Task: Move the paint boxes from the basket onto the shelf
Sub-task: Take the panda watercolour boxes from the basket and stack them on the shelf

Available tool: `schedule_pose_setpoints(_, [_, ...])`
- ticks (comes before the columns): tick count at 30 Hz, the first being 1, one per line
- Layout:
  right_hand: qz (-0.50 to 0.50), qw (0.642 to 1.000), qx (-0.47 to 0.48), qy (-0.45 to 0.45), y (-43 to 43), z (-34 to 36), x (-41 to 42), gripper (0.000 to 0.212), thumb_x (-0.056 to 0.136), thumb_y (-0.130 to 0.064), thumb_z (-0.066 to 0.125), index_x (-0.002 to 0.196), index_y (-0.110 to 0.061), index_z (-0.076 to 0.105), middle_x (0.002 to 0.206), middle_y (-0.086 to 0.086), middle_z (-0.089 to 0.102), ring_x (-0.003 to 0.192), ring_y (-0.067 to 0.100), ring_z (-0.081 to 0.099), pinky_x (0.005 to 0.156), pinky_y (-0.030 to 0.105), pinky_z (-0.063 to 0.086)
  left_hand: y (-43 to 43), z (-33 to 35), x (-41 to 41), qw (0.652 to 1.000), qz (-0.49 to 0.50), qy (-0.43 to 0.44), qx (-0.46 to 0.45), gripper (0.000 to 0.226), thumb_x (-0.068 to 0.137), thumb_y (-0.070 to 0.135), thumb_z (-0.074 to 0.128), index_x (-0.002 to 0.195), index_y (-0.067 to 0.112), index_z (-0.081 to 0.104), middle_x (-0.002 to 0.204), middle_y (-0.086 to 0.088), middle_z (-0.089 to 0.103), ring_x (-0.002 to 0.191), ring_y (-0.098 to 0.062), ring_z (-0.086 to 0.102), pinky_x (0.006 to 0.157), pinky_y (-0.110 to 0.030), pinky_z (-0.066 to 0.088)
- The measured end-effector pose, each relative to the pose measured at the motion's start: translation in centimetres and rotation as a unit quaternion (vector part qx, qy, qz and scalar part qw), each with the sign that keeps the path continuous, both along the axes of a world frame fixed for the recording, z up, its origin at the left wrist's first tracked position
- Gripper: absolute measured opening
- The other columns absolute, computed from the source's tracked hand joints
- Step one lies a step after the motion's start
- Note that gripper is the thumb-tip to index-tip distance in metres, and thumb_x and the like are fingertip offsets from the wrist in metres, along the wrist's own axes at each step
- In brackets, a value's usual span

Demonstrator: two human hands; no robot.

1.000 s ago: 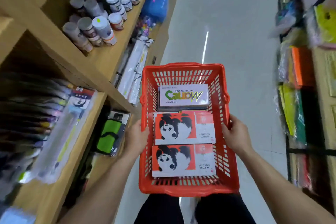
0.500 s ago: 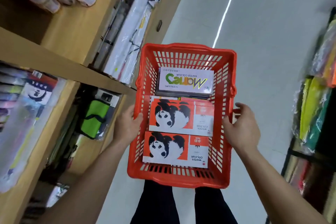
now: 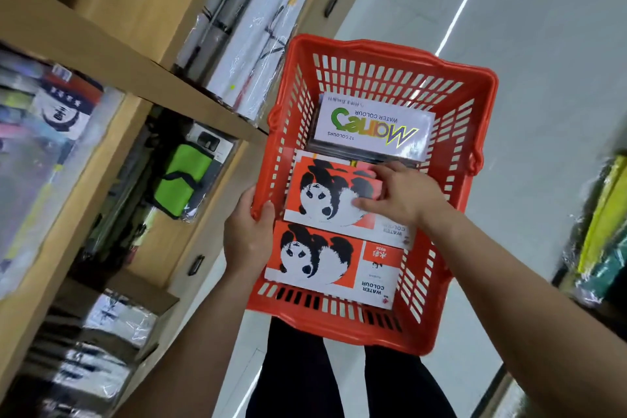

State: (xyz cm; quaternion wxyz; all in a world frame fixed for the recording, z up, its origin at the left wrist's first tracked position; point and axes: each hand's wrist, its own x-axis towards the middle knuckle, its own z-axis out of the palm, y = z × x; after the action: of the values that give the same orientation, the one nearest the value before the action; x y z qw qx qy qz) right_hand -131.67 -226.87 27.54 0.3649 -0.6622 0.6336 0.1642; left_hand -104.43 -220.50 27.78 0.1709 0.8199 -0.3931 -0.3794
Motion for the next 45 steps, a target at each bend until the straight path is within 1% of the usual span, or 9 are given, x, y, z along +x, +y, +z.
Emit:
schedule_pose_setpoints(6, [-0.002, 1.0, -0.002, -0.015, 1.9, 0.4, -0.1, 0.099, 0.079, -0.082, 0.06, 0.153, -0.016, 0.051, 0.164, 0.006, 0.044, 0.144, 0.031, 0.05, 0.112, 0.041, 0.045, 0.1, 0.6, -0.3, 1.0, -0.021, -0.006, 0.0, 0.038, 0.09, 0.05, 0.057, 0.127, 0.042, 0.057, 0.098, 0.02, 0.072, 0.084, -0.001, 0.068, 0.071, -0.029, 0.056])
schedule_pose_setpoints(15, [-0.007, 0.999, 0.025, 0.022, 1.8, 0.3, 0.3, 0.095, 0.069, -0.083, 0.066, 0.135, -0.016, 0.056, 0.135, 0.009, 0.067, 0.124, 0.035, 0.056, 0.103, 0.042, 0.046, 0.0, 1.1, -0.5, 0.999, -0.04, -0.01, 0.004, 0.058, 0.078, 0.069, 0.054, 0.129, 0.04, 0.056, 0.106, 0.018, 0.07, 0.091, 0.001, 0.067, 0.071, -0.022, 0.053])
schedule_pose_setpoints(20, [-0.024, 0.995, 0.095, -0.008, 0.3, 0.2, 0.4, 0.105, 0.062, -0.078, 0.079, 0.145, -0.023, 0.047, 0.137, 0.013, 0.054, 0.129, 0.038, 0.052, 0.11, 0.045, 0.043, 0.0, 1.0, -0.5, 0.999, -0.049, -0.019, 0.01, 0.062, 0.076, 0.071, 0.051, 0.129, 0.038, 0.056, 0.108, 0.015, 0.071, 0.092, -0.007, 0.069, 0.077, -0.032, 0.058])
schedule_pose_setpoints(24, [-0.044, 0.984, 0.155, -0.069, -0.9, 0.7, -0.5, 0.084, 0.067, -0.067, 0.085, 0.132, -0.023, 0.054, 0.12, 0.004, 0.047, 0.111, 0.029, 0.057, 0.101, 0.041, 0.05, -0.2, 1.1, -0.4, 0.999, -0.047, -0.012, 0.015, 0.063, 0.075, 0.073, 0.05, 0.127, 0.037, 0.058, 0.107, 0.013, 0.071, 0.095, -0.012, 0.069, 0.082, -0.038, 0.059])
schedule_pose_setpoints(28, [-0.065, 0.982, 0.137, -0.109, -0.3, 1.1, -0.2, 0.07, 0.07, -0.059, 0.089, 0.116, -0.027, 0.047, 0.106, -0.01, 0.059, 0.095, 0.016, 0.061, 0.083, 0.033, 0.048, -0.1, 1.2, -0.3, 0.999, -0.043, 0.003, 0.016, 0.05, 0.077, 0.069, 0.052, 0.119, 0.043, 0.059, 0.1, 0.019, 0.07, 0.092, 0.001, 0.065, 0.078, -0.033, 0.055])
schedule_pose_setpoints(34, [-0.116, 0.99, 0.024, -0.082, 1.4, 3.2, -0.3, 0.08, 0.071, -0.056, 0.089, 0.137, -0.024, 0.057, 0.12, -0.005, 0.072, 0.11, 0.024, 0.069, 0.084, 0.034, 0.048, -0.3, 2.1, 0.2, 0.996, -0.048, 0.064, 0.031, 0.051, 0.075, 0.067, 0.055, 0.122, 0.048, 0.057, 0.105, 0.019, 0.071, 0.095, 0.001, 0.066, 0.071, -0.02, 0.05])
schedule_pose_setpoints(39, [-0.285, 0.944, -0.054, -0.155, 3.9, 7.1, -1.6, 0.078, 0.069, -0.055, 0.089, 0.135, -0.032, 0.056, 0.115, -0.012, 0.076, 0.105, 0.02, 0.074, 0.091, 0.043, 0.058, -0.2, 4.0, 0.5, 0.997, -0.077, 0.021, 0.02, 0.054, 0.09, 0.047, 0.067, 0.138, 0.029, 0.05, 0.129, 0.002, 0.061, 0.118, -0.018, 0.061, 0.09, -0.035, 0.051])
schedule_pose_setpoints(42, [-0.389, 0.896, -0.118, -0.181, 5.6, 9.3, -2.1, 0.074, 0.062, -0.062, 0.085, 0.126, -0.039, 0.056, 0.097, -0.031, 0.066, 0.087, -0.004, 0.071, 0.075, 0.018, 0.054, -0.2, 6.4, 0.0, 0.976, -0.17, -0.092, -0.098, 0.056, 0.087, 0.05, 0.062, 0.135, 0.023, 0.05, 0.133, 0.0, 0.055, 0.123, -0.014, 0.049, 0.093, -0.033, 0.042])
schedule_pose_setpoints(45, [-0.505, 0.823, -0.171, -0.196, 7.8, 10.7, -3.0, 0.078, 0.058, -0.064, 0.083, 0.126, -0.036, 0.059, 0.094, -0.03, 0.067, 0.077, -0.021, 0.065, 0.065, 0.005, 0.049, -1.0, 6.8, -1.4, 0.943, -0.318, -0.051, -0.077, 0.047, 0.086, 0.045, 0.068, 0.129, 0.03, 0.054, 0.125, 0.006, 0.062, 0.115, -0.013, 0.056, 0.089, -0.03, 0.043])
